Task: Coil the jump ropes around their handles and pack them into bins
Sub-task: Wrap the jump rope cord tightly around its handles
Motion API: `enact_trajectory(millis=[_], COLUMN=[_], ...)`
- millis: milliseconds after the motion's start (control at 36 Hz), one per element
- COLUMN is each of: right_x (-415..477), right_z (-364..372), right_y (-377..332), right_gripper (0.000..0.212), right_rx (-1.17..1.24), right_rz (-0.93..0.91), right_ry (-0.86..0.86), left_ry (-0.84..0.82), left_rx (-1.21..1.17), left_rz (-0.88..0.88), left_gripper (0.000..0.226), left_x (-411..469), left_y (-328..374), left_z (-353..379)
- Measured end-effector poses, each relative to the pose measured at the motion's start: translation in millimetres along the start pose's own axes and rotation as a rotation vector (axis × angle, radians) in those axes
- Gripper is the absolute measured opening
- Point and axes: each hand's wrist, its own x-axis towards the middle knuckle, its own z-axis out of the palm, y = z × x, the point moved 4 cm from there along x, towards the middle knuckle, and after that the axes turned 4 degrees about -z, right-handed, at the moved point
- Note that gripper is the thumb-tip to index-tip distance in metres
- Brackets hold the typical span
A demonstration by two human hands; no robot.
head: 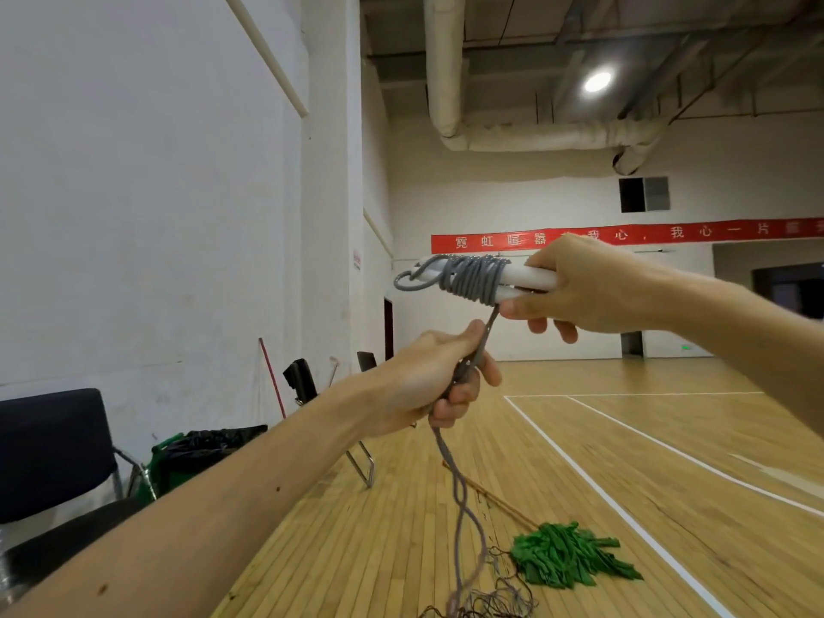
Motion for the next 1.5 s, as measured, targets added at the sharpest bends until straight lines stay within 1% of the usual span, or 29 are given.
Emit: enact_trajectory(millis=[83,167,222,306,389,472,556,639,694,778,833,889,944,1028,1139,1250,1306,1389,1444,1500], right_x=[3.1,3.2,4.1,6.9,10.8,14.3,14.4,10.2,9.6,9.4,7.9,6.3,5.4,3.3,-0.4,-4.6,-5.7,-7.1,-9.3,-12.8], right_z=[1.3,3.8,4.0,3.5,5.6,4.6,1.5,8.7,16.4,23.7,27.1,31.3,35.3,39.8,53.3,62.0,63.0,61.1,55.8,50.8], right_y=[8.8,13.4,14.9,19.5,28.2,46.9,71.8,88.5,93.4,98.3,99.9,98.8,96.4,90.0,77.3,58.8,47.3,32.1,22.3,10.2], right_gripper=[0.016,0.017,0.015,0.022,0.029,0.028,0.025,0.022,0.021,0.020,0.019,0.020,0.025,0.027,0.027,0.027,0.026,0.024,0.023,0.022], right_rx=[-0.038,-0.130,-0.191,-0.283,-0.381,-0.417,-0.424,-0.379,-0.390,-0.372,-0.371,-0.360,-0.341,-0.308,-0.233,-0.188,-0.174,-0.211,-0.249,-0.236], right_rz=[0.002,-0.009,-0.039,-0.065,-0.080,-0.003,0.113,0.189,0.213,0.232,0.246,0.262,0.277,0.292,0.258,0.230,0.206,0.169,0.145,0.129], right_ry=[0.071,0.100,0.141,0.225,0.287,0.286,0.225,0.115,0.076,0.045,0.014,-0.040,-0.095,-0.159,-0.251,-0.393,-0.433,-0.465,-0.494,-0.546], left_ry=[0.012,0.026,0.019,0.006,0.032,0.024,0.038,0.145,0.203,0.304,0.363,0.398,0.405,0.446,0.538,0.540,0.518,0.447,0.438,0.425], left_rx=[0.007,0.034,0.091,0.221,0.296,0.380,0.561,0.775,0.887,1.066,1.158,1.230,1.320,1.444,1.668,1.844,1.948,2.142,2.196,2.185], left_rz=[-0.002,0.010,0.008,0.000,-0.027,-0.077,-0.077,0.006,0.052,0.135,0.208,0.301,0.390,0.496,0.644,0.700,0.723,0.709,0.679,0.692], left_gripper=[0.054,0.052,0.046,0.034,0.037,0.042,0.044,0.045,0.044,0.039,0.032,0.023,0.019,0.022,0.032,0.036,0.031,0.027,0.028,0.029], left_x=[-0.4,-1.1,-1.1,0.6,3.2,-0.7,-9.2,-16.2,-19.4,-22.0,-23.5,-25.5,-27.1,-26.6,-27.6,-29.0,-32.9,-40.0,-40.5,-40.1], left_y=[-2.7,-1.2,0.1,-0.5,-1.6,-4.5,-11.0,-5.3,3.3,17.4,25.6,34.3,42.3,54.4,74.3,90.1,94.9,99.5,99.6,98.2], left_z=[-0.8,-0.1,1.4,4.9,4.0,3.3,1.8,-5.9,-9.8,-12.1,-12.5,-12.5,-12.2,-15.7,-23.6,-33.1,-36.6,-44.5,-55.3,-62.8])
